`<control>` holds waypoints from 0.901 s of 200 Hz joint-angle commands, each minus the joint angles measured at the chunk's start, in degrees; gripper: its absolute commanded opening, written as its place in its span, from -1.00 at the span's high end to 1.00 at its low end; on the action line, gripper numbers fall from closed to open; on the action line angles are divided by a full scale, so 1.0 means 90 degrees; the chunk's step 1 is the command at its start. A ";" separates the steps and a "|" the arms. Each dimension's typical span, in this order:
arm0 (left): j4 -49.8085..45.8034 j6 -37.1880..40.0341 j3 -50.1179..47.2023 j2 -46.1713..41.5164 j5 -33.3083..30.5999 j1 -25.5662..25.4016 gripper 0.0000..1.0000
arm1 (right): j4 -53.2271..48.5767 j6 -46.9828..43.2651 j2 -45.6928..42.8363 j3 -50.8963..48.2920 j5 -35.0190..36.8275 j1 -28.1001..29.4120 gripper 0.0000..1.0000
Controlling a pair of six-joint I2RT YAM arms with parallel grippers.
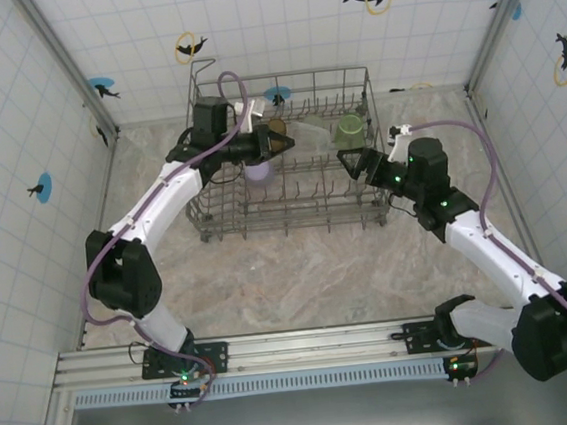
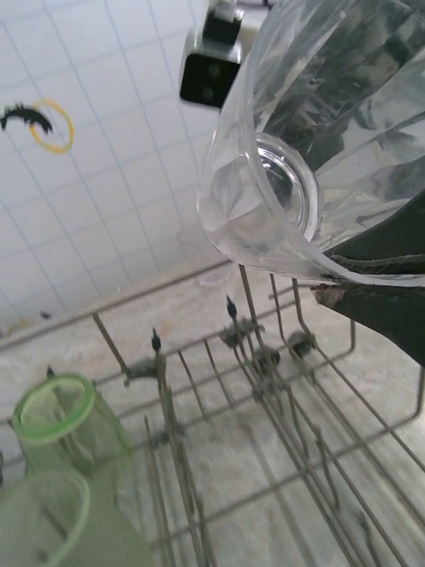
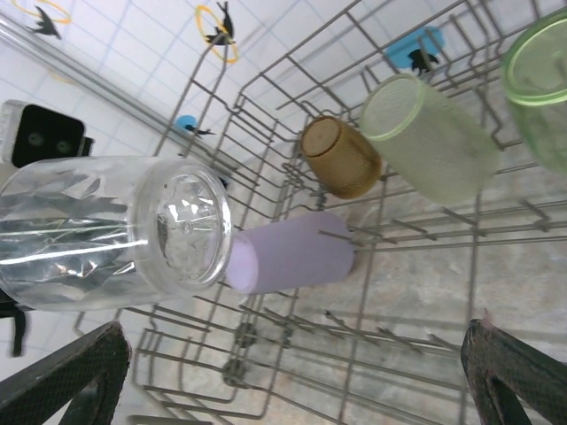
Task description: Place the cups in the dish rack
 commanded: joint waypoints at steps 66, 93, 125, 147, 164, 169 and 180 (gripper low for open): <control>0.2684 -0.1633 -0.0494 0.0641 0.1563 0.0446 1.00 | 0.2972 0.1774 0.0747 -0.0386 -0.1312 -0.0144 -0.99; 0.2974 -0.1845 -0.0553 0.0765 0.1646 0.0446 1.00 | 0.3323 0.2036 0.0972 -0.0350 -0.1316 -0.0131 -0.99; 0.3241 -0.2067 -0.0561 0.0847 0.1690 0.0452 1.00 | 0.3737 0.2244 0.1213 -0.0293 -0.1247 -0.0118 -0.99; 0.3329 -0.2141 -0.0536 0.0858 0.1703 0.0449 1.00 | 0.4109 0.2514 0.1479 -0.0208 -0.1321 -0.0104 -0.99; 0.3379 -0.2176 -0.0536 0.0862 0.1700 0.0449 1.00 | 0.4648 0.2794 0.1712 -0.0159 -0.1432 -0.0078 -0.99; 0.3388 -0.2173 -0.0538 0.0864 0.1702 0.0451 1.00 | 0.4769 0.2880 0.1773 -0.0131 -0.1454 -0.0068 -0.99; 0.3417 -0.2184 -0.0555 0.0863 0.1701 0.0453 1.00 | 0.4989 0.3017 0.1912 -0.0055 -0.1462 -0.0014 -0.99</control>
